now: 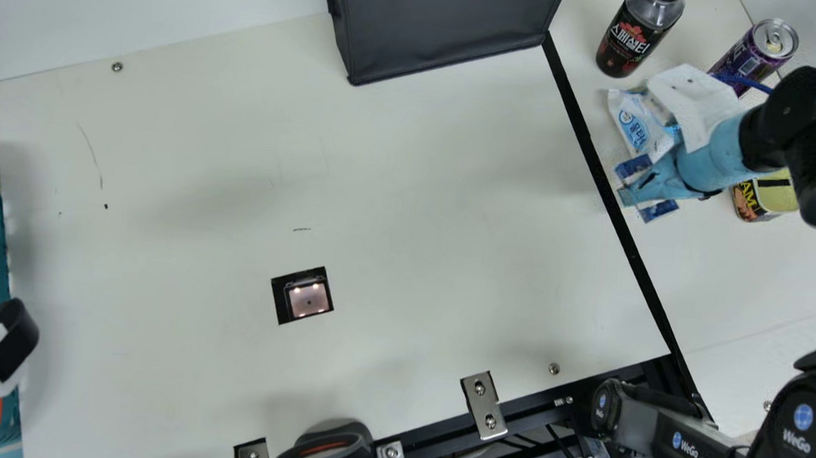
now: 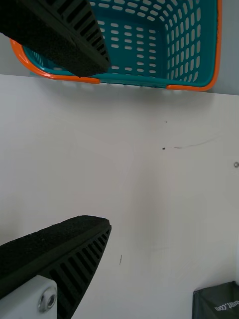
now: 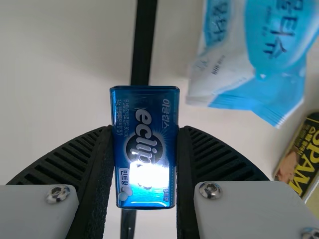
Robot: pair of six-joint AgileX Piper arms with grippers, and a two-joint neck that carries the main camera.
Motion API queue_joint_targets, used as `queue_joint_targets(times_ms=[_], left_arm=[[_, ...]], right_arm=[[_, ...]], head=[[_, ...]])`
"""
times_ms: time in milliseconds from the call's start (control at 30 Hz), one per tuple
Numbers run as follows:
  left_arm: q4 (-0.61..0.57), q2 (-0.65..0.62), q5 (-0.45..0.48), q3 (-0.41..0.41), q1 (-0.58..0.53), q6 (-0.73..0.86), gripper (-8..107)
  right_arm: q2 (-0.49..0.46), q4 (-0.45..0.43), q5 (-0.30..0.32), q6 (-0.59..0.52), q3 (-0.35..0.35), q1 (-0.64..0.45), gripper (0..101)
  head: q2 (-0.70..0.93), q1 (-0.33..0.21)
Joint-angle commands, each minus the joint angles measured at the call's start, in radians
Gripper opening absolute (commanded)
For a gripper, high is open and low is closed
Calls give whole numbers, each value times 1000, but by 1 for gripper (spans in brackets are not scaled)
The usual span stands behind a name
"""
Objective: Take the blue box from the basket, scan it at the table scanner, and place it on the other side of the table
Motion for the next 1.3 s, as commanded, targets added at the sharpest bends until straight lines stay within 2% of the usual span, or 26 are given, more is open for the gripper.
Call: queue_joint_targets(times_ms=[0,500,900,1267], left_arm=[[0,0,0,0,0,0,90],[0,0,0,0,0,0,90],[0,0,0,0,0,0,90],[0,0,0,0,0,0,90]], right_arm=[[11,4,-11,-34,1,-51,0],[72,-1,-73,-168,31,-211,0],[84,-38,-156,-195,112,-250,0],[121,-63,-239,-175,133,-255,0]], head=[[-2,-29],[-2,-29],[-2,-29],[-2,-29]])
